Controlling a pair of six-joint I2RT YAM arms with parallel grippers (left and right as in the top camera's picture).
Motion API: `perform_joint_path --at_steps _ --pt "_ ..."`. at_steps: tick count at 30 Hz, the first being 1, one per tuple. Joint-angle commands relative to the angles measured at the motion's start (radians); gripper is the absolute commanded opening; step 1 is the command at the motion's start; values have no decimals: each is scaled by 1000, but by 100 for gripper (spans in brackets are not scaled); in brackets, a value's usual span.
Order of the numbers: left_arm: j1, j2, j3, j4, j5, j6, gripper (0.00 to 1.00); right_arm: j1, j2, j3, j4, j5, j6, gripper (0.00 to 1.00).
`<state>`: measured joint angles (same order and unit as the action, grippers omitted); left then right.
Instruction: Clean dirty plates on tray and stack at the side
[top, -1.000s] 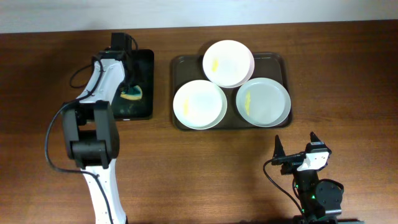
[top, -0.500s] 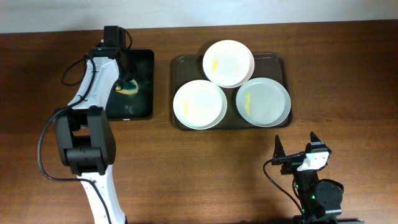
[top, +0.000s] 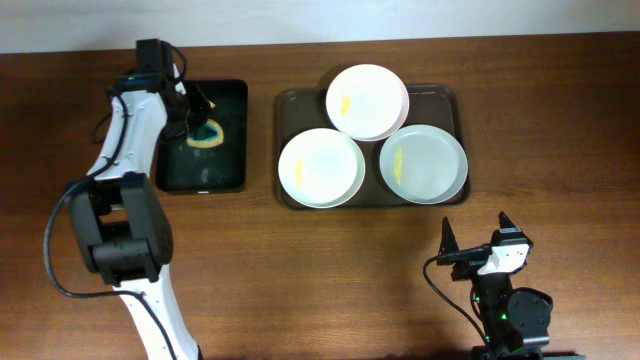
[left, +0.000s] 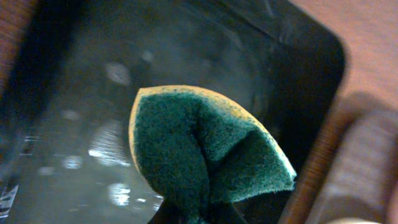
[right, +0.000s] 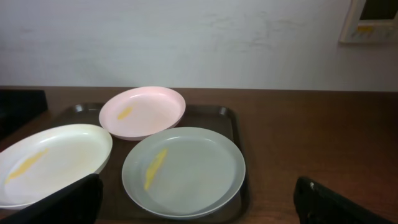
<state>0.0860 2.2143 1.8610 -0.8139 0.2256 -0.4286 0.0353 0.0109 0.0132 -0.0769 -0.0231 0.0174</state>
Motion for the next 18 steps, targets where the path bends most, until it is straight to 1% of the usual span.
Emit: perform_joint_path --at_steps 1,3,5,6,9,10,12,15,18 --pt "77 -45 47 13 338 -80 0 -3 -7 -8 -2 6 -6 98" --pt "111 -59 53 12 391 -84 0 -3 -7 -8 -2 6 -6 98" --pt "128 -63 53 3 399 -83 0 -3 -7 -8 -2 6 -6 98" --pt "133 -62 52 -23 380 -82 0 -3 -7 -8 -2 6 -6 98" --pt "112 -51 16 -52 177 -82 0 -3 -7 -8 -2 6 -6 98" --pt "97 -41 -7 -50 142 -82 0 -3 -7 -8 -2 6 -6 98" --pt "55 -14 -50 -33 93 -45 0 -3 -7 -8 -2 6 -6 98" --pt "27 -11 -52 -28 16 -40 0 -3 -7 -8 -2 6 -6 98" --pt "23 -40 -18 -41 21 -41 0 -3 -7 -8 -2 6 -6 98"
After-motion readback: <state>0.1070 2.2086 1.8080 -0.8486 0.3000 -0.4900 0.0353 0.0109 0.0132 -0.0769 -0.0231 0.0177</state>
